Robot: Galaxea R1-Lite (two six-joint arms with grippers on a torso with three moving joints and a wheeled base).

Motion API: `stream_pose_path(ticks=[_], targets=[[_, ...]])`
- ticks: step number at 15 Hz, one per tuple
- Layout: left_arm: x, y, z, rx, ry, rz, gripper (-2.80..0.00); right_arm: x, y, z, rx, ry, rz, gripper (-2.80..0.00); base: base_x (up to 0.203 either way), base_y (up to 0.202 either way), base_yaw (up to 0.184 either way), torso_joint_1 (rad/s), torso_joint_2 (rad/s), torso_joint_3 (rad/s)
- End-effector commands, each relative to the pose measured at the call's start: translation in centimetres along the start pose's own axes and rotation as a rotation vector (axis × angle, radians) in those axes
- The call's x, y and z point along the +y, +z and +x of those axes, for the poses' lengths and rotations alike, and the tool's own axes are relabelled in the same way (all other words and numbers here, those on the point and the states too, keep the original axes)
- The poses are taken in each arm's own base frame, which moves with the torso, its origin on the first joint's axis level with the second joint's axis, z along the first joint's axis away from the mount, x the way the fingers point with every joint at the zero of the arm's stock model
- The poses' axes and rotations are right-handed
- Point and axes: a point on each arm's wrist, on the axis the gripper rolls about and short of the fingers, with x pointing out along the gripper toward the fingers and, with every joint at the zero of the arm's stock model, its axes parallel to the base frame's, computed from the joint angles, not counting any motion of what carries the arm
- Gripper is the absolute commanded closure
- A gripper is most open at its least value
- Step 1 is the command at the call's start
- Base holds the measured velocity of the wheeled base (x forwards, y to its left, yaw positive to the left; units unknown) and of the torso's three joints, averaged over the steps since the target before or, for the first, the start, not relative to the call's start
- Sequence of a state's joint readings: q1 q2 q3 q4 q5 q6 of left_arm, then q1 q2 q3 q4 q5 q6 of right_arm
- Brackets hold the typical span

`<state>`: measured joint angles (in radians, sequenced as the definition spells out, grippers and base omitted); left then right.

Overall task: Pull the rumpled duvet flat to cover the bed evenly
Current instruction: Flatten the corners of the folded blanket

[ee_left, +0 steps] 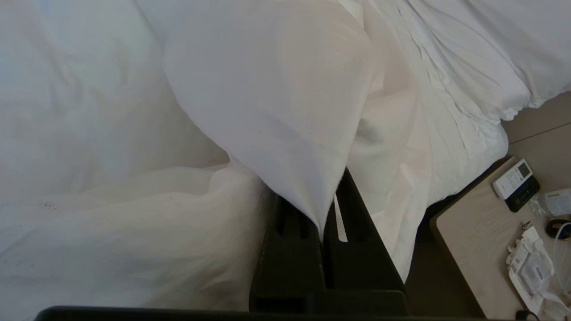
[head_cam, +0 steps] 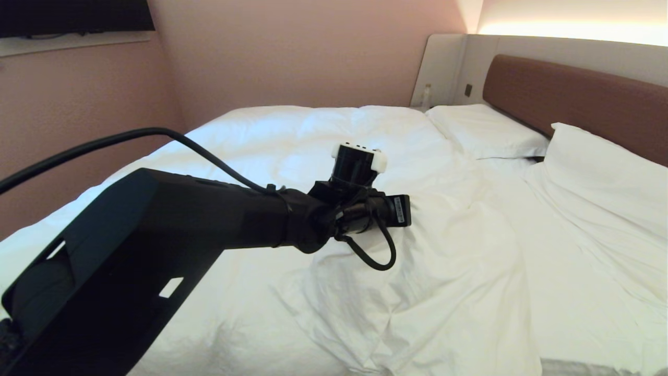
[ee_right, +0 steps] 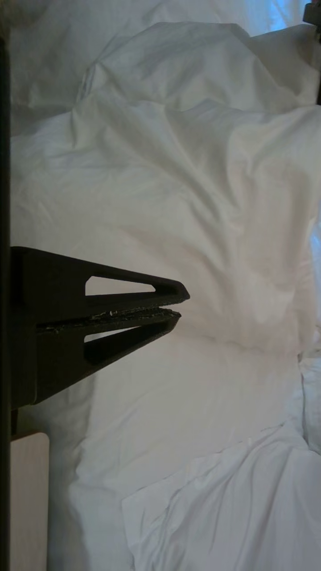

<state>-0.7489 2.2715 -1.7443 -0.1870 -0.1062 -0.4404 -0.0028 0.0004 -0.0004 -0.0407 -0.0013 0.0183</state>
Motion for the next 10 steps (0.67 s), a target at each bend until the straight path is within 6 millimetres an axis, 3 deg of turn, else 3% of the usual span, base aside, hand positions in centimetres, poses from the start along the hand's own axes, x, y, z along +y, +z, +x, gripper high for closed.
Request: stream_pose_path(ticks=[1,8,9,10], targets=[[0.2,-0.2,0.2,0.007,0.004,-0.004,0.0,0.0,-0.2,0.0,0.015,-0.001,0.0,0.0,0.0,0.0,0.0,0.0,0.0,0.0],[1.3,-2.3,1.1,0.06,0.04,-0.003,0.0,0.0,-0.2,0.0,0.015,-0.001,0.0,0.0,0.0,0.0,0.0,0.0,0.0,0.0],[1.2,-2.3,1.2,0.059,0.04,-0.009,-1.7,0.0,-0.2,0.0,0.015,-0.001,0.0,0.0,0.0,0.0,0.0,0.0,0.0,0.0],[1.2,-2.2,1.1,0.056,0.039,-0.01,-2.8,0.0,-0.2,0.0,0.015,-0.001,0.0,0.0,0.0,0.0,0.0,0.0,0.0,0.0]])
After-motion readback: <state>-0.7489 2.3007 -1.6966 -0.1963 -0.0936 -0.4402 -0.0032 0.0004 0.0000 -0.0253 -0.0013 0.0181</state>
